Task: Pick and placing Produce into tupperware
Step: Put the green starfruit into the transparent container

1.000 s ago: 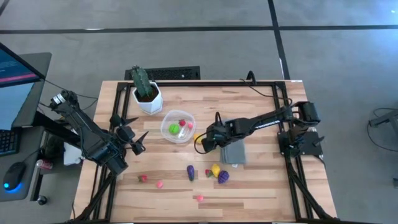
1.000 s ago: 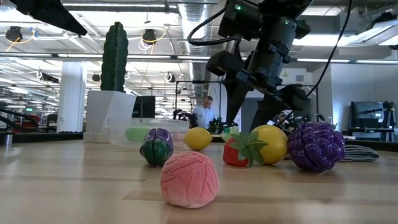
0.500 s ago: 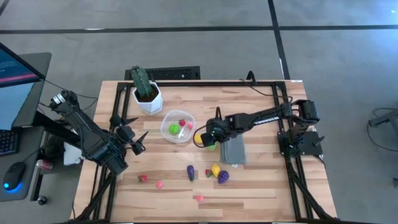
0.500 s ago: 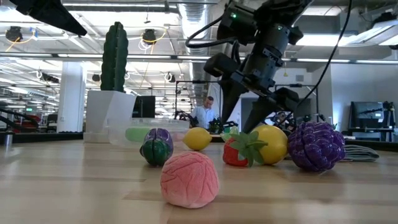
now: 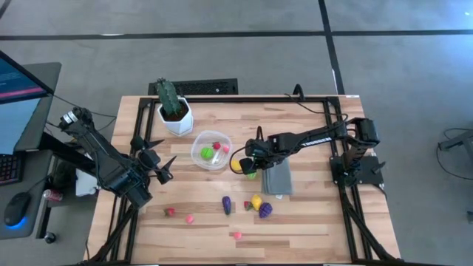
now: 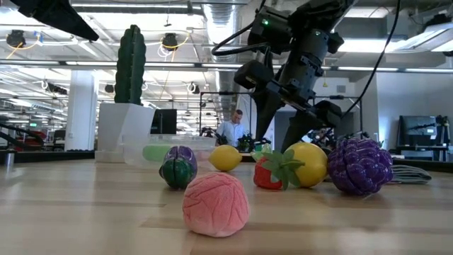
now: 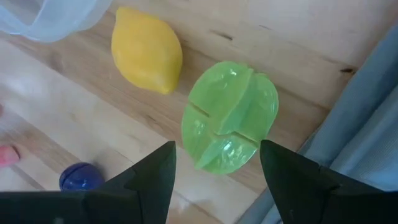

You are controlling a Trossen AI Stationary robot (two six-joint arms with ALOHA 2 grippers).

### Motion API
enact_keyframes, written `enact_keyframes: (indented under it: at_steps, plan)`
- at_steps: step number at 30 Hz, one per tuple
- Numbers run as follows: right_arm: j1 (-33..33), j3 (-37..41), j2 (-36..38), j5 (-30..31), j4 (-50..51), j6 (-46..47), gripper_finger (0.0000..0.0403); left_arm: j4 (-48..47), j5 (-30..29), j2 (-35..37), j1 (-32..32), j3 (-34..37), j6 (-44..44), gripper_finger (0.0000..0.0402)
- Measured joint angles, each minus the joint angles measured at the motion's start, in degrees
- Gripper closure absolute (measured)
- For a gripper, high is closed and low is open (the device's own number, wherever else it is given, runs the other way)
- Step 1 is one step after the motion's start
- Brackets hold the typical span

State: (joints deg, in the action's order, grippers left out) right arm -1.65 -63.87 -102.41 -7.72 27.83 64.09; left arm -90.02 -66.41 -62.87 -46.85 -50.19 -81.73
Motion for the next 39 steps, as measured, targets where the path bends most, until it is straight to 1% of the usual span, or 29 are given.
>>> enact_keyframes:
  at_steps: [3, 8, 11, 14, 20, 22, 24, 30, 33, 39]
  plan:
    - [-0.17, 0.0, 0.3, 0.04, 0.0, -1.05, 0.0147, 0.0, 0.0, 0.0, 0.0, 0.7, -0.33, 0.0058]
    - [-0.56, -0.02, 0.57, 0.01, -0.26, -2.37, 0.0146, 0.07, 1.2, 0.0, -0.02, 3.09, -4.68, 0.0058]
    - [-0.76, -0.02, 0.57, -1.36, -0.46, -2.79, 0.0136, 0.56, 1.92, -0.02, -0.04, 4.05, -5.92, 0.0058]
    - [-0.76, -0.02, 0.57, -1.74, -0.46, -2.84, 0.011, 1.09, 1.83, -0.02, -0.04, 4.24, -5.92, 0.0058]
    - [-1.54, -0.02, 0.52, -2.81, -0.23, -1.72, 0.0034, 1.05, 1.66, -0.02, -0.04, 4.24, -5.9, 0.0058]
    - [-2.14, -0.02, 0.52, -2.63, 0.58, -0.01, 0.0017, 1.04, 1.65, -0.02, -0.04, 4.24, -5.9, 0.0058]
    - [-2.65, -0.02, 0.48, -2.42, 0.65, 0.38, 0.0009, 1.04, 1.64, -0.02, -0.04, 4.24, -5.9, 0.0058]
    - [-3.32, -0.02, 0.47, -0.8, 0.29, 1.35, 0.0012, 1.05, 1.64, -0.02, -0.04, 4.24, -5.9, 0.0058]
    - [-2.9, -0.02, 0.46, -0.53, 0.31, 1.52, 0.0018, 1.05, 1.63, -0.02, -0.04, 4.24, -5.9, 0.0058]
    - [-1.71, -0.02, 0.42, 1.88, -0.04, 3.3, 0.0023, 1.05, 1.06, -0.02, -0.04, 4.24, -5.91, 0.0058]
